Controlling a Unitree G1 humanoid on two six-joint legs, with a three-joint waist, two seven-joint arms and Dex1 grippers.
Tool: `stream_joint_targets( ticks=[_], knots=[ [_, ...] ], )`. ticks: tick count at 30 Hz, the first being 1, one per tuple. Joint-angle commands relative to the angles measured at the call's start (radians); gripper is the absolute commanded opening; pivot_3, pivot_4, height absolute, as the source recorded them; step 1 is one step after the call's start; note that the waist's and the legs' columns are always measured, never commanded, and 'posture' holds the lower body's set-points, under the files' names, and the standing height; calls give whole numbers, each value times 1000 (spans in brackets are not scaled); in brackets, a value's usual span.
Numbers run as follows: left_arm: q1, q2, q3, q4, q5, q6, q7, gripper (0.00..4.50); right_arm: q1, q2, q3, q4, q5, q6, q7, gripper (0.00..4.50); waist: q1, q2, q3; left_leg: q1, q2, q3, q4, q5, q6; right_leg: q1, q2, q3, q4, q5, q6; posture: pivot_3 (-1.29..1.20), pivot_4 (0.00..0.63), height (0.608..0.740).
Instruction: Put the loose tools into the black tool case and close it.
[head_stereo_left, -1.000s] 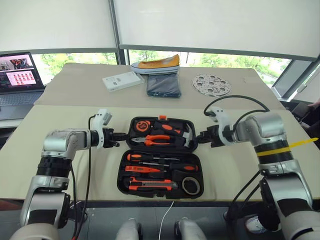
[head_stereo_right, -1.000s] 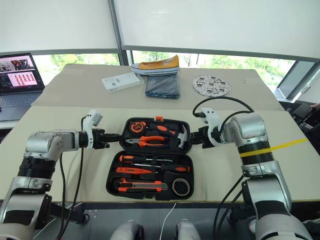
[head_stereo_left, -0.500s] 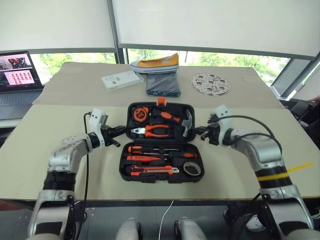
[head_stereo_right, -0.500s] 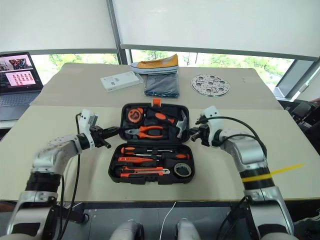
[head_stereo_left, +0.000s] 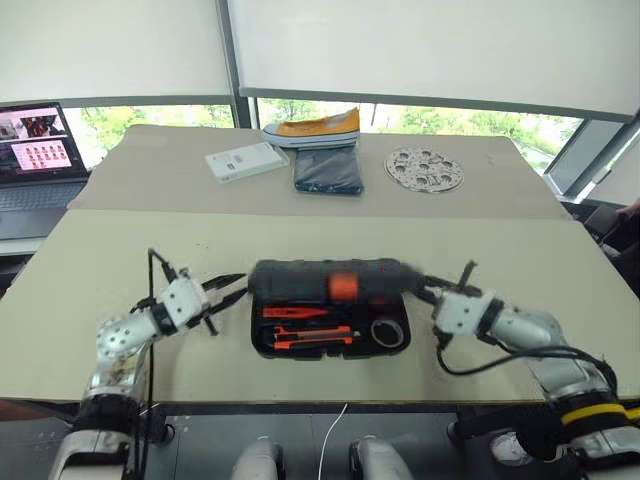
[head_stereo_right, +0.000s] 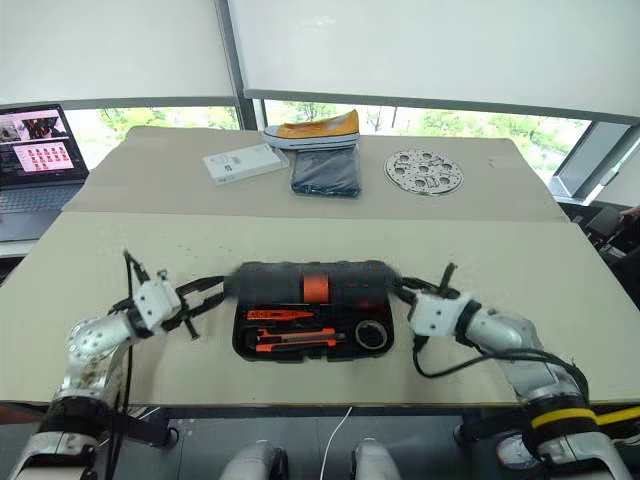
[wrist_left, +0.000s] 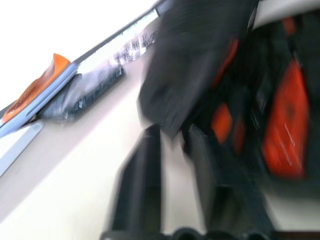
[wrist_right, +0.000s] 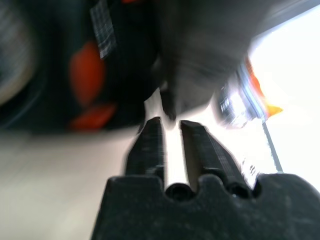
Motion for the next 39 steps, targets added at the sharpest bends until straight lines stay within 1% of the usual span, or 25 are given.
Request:
stream_joint_targets(
  ticks=[1, 2, 3, 4, 5, 6, 7, 9, 10, 11, 13, 15, 17, 18, 20, 21, 22, 23, 25, 28, 31, 35, 37, 39],
  knots=[
    [22, 39, 36, 21, -13, -45, 17, 2890, 21, -33, -47, 1, 12, -64, -39, 2340, -1, 0, 0, 0, 0, 0, 1, 0, 0, 0, 0, 0, 1, 0, 0, 0, 150, 740],
    [28, 47, 49, 29, -30, -9, 24, 3262, 32, -41, -64, -1, 34, -65, -36, 2729, -1, 0, 0, 1, 0, 0, 1, 1, 0, 0, 0, 1, 1, 0, 0, 0, 150, 740],
    [30, 54, 59, 38, -39, 22, 33, 3607, 43, -47, -76, -4, 62, -58, -26, 3007, -1, 0, 0, 2, 0, 0, 1, 1, 0, 1, 0, 1, 1, 1, -1, 0, 150, 740],
    [32, 61, 69, 47, -47, 45, 39, 4045, 58, -53, -88, -16, 97, -36, -9, 3415, -1, 0, 0, 3, 0, 0, 2, 2, 1, 2, 0, 1, 1, 0, -1, 0, 150, 740],
    [21, 74, 85, 73, -60, 117, 51, 4325, 99, -62, -113, -59, 214, 35, 56, 3716, -1, 0, 0, 5, 1, 0, 1, 2, 1, 4, 0, 1, 1, 0, -1, 0, 150, 740],
    [11, 81, 94, 87, -74, 158, 46, 4406, 137, -69, -136, -102, 313, 109, 107, 3405, 2, 0, 0, 8, 1, 0, 1, 2, 1, 7, 0, 1, 1, -1, -1, 0, 150, 740],
    [-2, 85, 97, 94, -85, 190, 39, 4434, 173, -76, -155, -144, 404, 166, 156, 3359, 3, 0, 0, 10, 1, 0, 0, 2, 1, 9, 0, 0, 1, -2, -1, 0, 150, 740],
    [-46, 76, 90, 96, -89, 261, 51, 4434, 248, -110, -173, -247, 528, 273, 252, 2866, 5, 0, 0, 12, 2, 0, 0, 1, 0, 10, 0, 0, 1, -2, 0, 0, 150, 740],
    [-71, 68, 80, 88, -86, 287, 55, 4043, 286, -129, -172, -304, 570, 313, 294, 2639, 9, 0, 0, 12, 2, -1, -1, 1, 0, 11, 0, 0, 1, -2, 0, 0, 150, 740],
    [-95, 59, 71, 80, -83, 316, 60, 3749, 319, -147, -172, -358, 599, 358, 326, 2142, 12, 0, 0, 12, 2, -2, -1, 1, 1, 11, -2, -1, 2, -2, 0, 0, 150, 740],
    [-147, 38, 42, 68, -68, 370, 60, 3126, 378, -173, -162, -460, 637, 448, 367, 1545, 15, 0, 0, 12, 1, -2, -1, 2, 1, 11, -2, -1, 2, -1, 0, 0, 150, 740],
    [-220, 11, 1, 84, -44, 427, 52, 2329, 428, -190, -132, -542, 634, 518, 397, 834, 19, -1, 0, 11, 0, -1, 0, 1, 1, 11, -2, -1, 2, -2, 1, 0, 150, 740],
    [-286, -10, -40, 113, -7, 449, 49, 1469, 446, -177, -95, -590, 609, 556, 404, 112, 22, -1, -1, 11, 0, -1, 0, 1, 1, 11, -1, -1, 1, -4, 5, 0, 150, 740],
    [-312, -16, -63, 132, 13, 460, 40, 1060, 442, -161, -75, -607, 594, 579, 398, 0, 23, -1, -1, 11, 0, -1, 1, 1, 0, 11, 0, -1, 1, -4, 5, 0, 150, 740],
    [-353, -26, -100, 174, 44, 476, 20, 570, 413, -128, -34, -622, 553, 613, 383, 0, 19, -1, -1, 11, 0, -1, 1, 1, 0, 11, 0, -1, 1, -4, 5, 0, 150, 740],
    [-368, -31, -113, 193, 59, 464, 16, 180, 394, -112, -17, -626, 537, 636, 375, 0, 14, -2, -1, 11, 0, -1, 1, 1, 0, 10, 1, 0, 1, -4, 5, 0, 150, 740],
    [-380, -30, -123, 215, 72, 457, 12, 82, 376, -94, -5, -624, 523, 658, 365, 0, 10, -2, -1, 10, 1, -1, 0, 1, 0, 10, 1, 0, 1, -4, 5, 0, 150, 740],
    [-391, -30, -129, 235, 79, 456, 5, 82, 359, -79, 6, -624, 514, 684, 358, 0, 7, -2, -1, 10, 1, -1, 0, 1, 0, 9, 1, 0, 2, -4, 5, 0, 150, 740],
    [-406, -35, -141, 255, 74, 497, -38, 82, 313, -43, 30, -617, 493, 712, 350, 0, 4, -2, 0, 10, 1, -2, 0, 1, 0, 9, 2, 0, 2, -4, 5, 0, 150, 740],
    [-388, -29, -153, 231, 60, 576, -102, 82, 238, 12, 56, -568, 448, 714, 333, 0, 2, -2, 0, 9, 1, -2, 0, 1, 0, 8, 2, 0, 2, -4, 4, 0, 150, 740],
    [-352, -28, -105, 162, -12, 699, -120, 82, 161, 55, 51, -496, 410, 685, 318, 0, -1, -2, 0, 8, 1, -2, 1, 1, 0, 8, 2, 0, 2, -4, 4, 0, 150, 740],
    [-229, 6, -71, -23, -91, 796, -185, 82, 48, 103, 35, -374, 379, 647, 298, 0, -9, -2, 0, 8, 1, -2, 1, 1, 0, 7, 1, 0, 2, -3, 3, 0, 150, 740],
    [-185, 11, -41, -94, -134, 805, -198, 82, 16, 113, 33, -328, 368, 632, 299, 0, -6, -2, 0, 8, 1, -2, 0, 1, 0, 7, 1, 0, 3, -1, -1, 0, 150, 740],
    [-168, 0, 16, -138, -179, 765, -183, 82, -9, 118, 30, -288, 362, 627, 307, 0, 1, -2, 0, 7, 1, -3, 0, 1, 0, 6, 2, 0, 3, -1, -1, 0, 150, 740]
  ],
)
